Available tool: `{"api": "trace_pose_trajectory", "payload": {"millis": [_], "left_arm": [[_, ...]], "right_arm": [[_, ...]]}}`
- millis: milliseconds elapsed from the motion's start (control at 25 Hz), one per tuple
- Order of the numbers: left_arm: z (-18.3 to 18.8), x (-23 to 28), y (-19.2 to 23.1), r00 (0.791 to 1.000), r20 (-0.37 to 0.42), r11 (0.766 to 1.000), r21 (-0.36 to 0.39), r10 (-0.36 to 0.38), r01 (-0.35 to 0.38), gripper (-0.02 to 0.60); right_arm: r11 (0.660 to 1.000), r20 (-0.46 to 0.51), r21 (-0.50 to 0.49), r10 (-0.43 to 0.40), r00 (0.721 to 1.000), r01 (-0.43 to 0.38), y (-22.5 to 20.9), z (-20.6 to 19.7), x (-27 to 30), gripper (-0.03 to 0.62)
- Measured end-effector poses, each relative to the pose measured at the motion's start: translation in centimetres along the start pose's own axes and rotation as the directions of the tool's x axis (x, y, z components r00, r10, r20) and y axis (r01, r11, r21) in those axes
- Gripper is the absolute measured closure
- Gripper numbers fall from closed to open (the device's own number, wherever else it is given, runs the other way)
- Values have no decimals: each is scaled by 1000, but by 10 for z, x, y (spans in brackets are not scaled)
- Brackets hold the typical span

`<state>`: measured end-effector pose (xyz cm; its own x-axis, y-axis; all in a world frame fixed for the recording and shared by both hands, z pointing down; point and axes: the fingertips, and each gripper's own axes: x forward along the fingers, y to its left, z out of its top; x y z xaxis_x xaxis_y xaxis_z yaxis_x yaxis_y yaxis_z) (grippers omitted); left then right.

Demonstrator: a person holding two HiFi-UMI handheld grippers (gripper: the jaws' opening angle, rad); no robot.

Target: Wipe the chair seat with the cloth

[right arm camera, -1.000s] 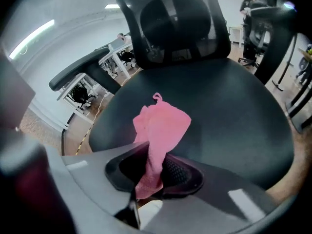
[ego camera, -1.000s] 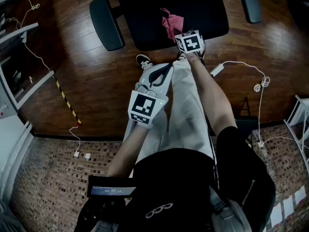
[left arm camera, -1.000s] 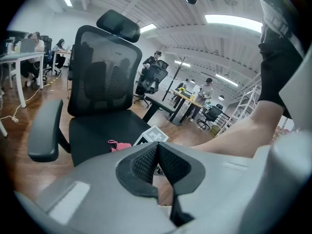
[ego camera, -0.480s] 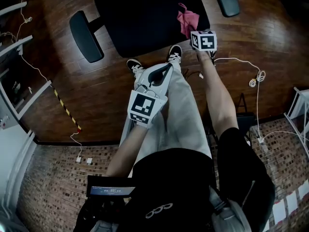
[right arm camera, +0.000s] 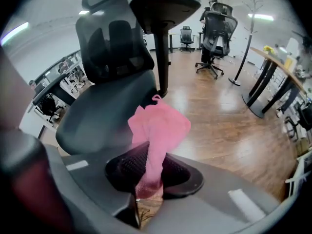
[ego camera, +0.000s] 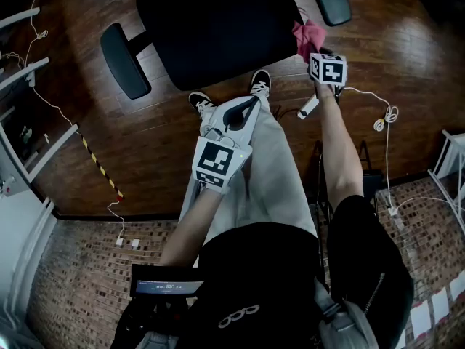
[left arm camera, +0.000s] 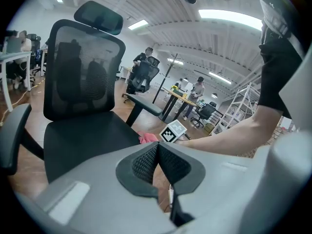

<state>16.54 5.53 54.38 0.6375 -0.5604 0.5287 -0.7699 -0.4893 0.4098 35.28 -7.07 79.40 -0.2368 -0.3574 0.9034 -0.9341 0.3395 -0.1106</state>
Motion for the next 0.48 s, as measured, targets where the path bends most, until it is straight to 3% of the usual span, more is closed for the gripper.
{"api": "trace_pose_trajectory", "payload": {"millis": [240,480], "left_arm": [[-1,-4,3,1000,4,1000,-9,1,-1,589],[-4,-12,6,1000,12,1000,-13,10,-10,589]], "right_arm": [[994,16,23,-104,994,104,-29,-5,-16,523],[997,-28,-69,-32,999,30,22,-17,4,523]]}}
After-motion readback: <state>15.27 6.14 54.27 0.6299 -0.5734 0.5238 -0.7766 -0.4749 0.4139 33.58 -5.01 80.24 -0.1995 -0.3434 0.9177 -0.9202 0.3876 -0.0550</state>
